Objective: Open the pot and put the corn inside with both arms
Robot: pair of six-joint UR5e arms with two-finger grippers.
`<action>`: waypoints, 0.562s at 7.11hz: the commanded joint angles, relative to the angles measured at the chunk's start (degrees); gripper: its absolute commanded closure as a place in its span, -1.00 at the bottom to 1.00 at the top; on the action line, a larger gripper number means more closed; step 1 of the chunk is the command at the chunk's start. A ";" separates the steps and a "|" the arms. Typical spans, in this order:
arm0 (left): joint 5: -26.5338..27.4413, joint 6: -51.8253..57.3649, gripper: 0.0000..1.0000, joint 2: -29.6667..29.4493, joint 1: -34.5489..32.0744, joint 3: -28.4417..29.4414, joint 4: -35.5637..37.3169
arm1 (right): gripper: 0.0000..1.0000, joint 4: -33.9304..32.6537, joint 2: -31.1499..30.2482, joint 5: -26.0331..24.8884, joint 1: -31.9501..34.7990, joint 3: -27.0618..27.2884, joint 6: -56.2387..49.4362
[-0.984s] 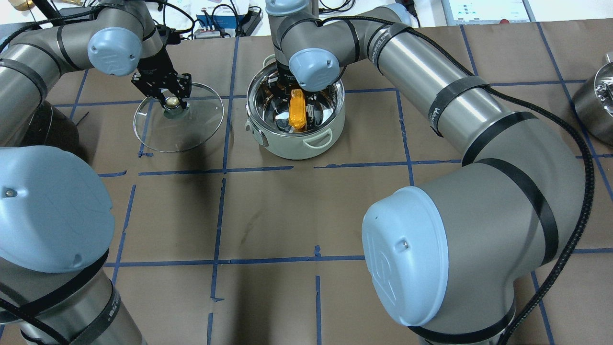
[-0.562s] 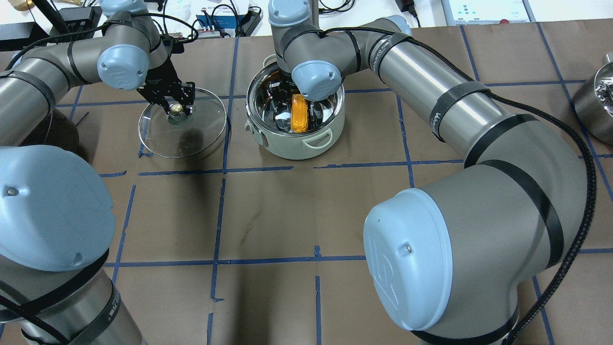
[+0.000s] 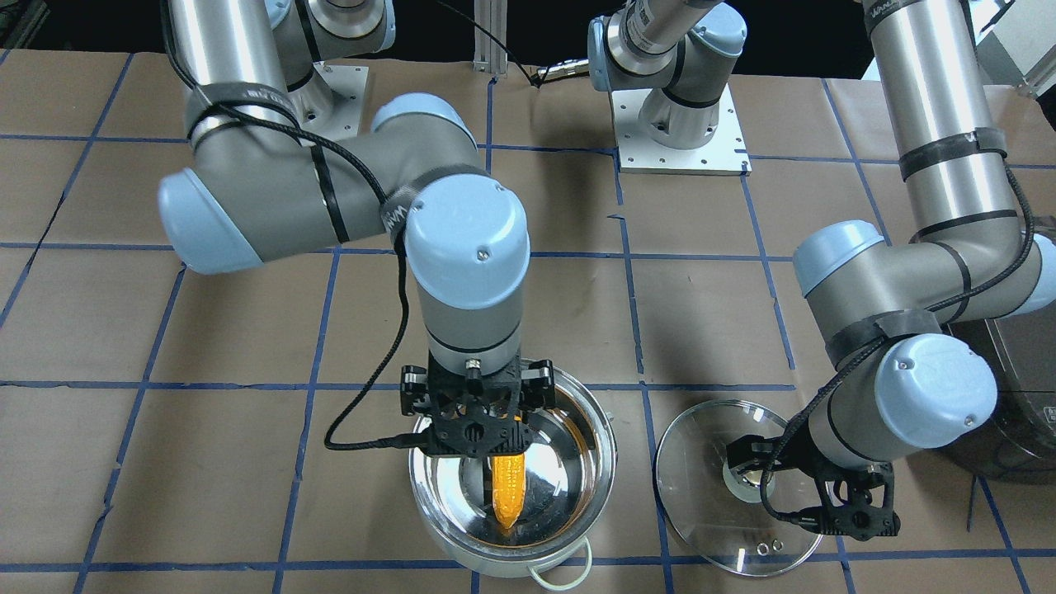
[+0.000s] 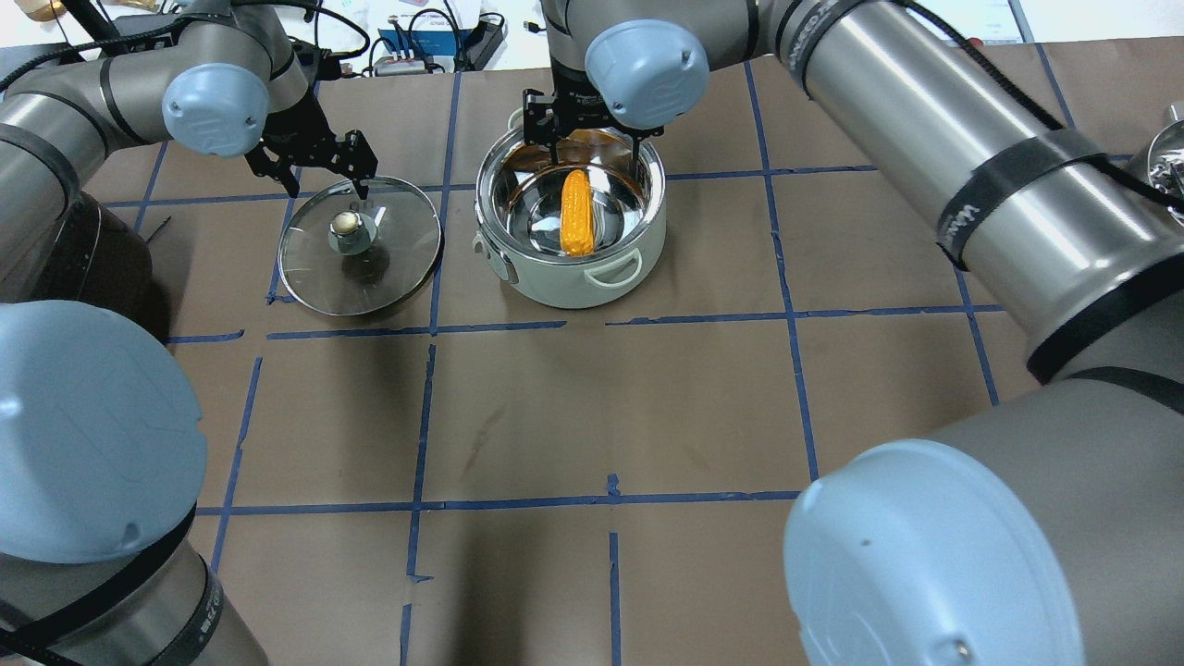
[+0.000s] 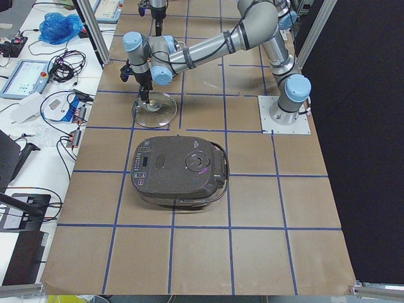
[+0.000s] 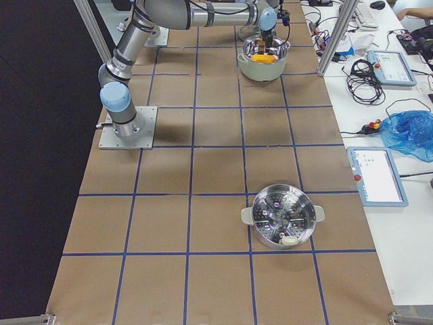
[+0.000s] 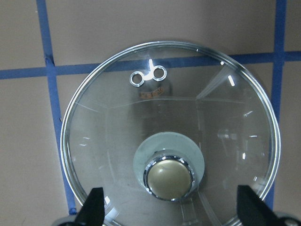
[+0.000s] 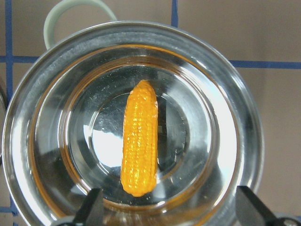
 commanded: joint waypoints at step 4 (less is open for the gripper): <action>-0.05 -0.27 -1.00 18.95 -1.58 -0.88 -21.34 | -0.73 14.45 -26.03 0.13 -14.17 17.87 -12.28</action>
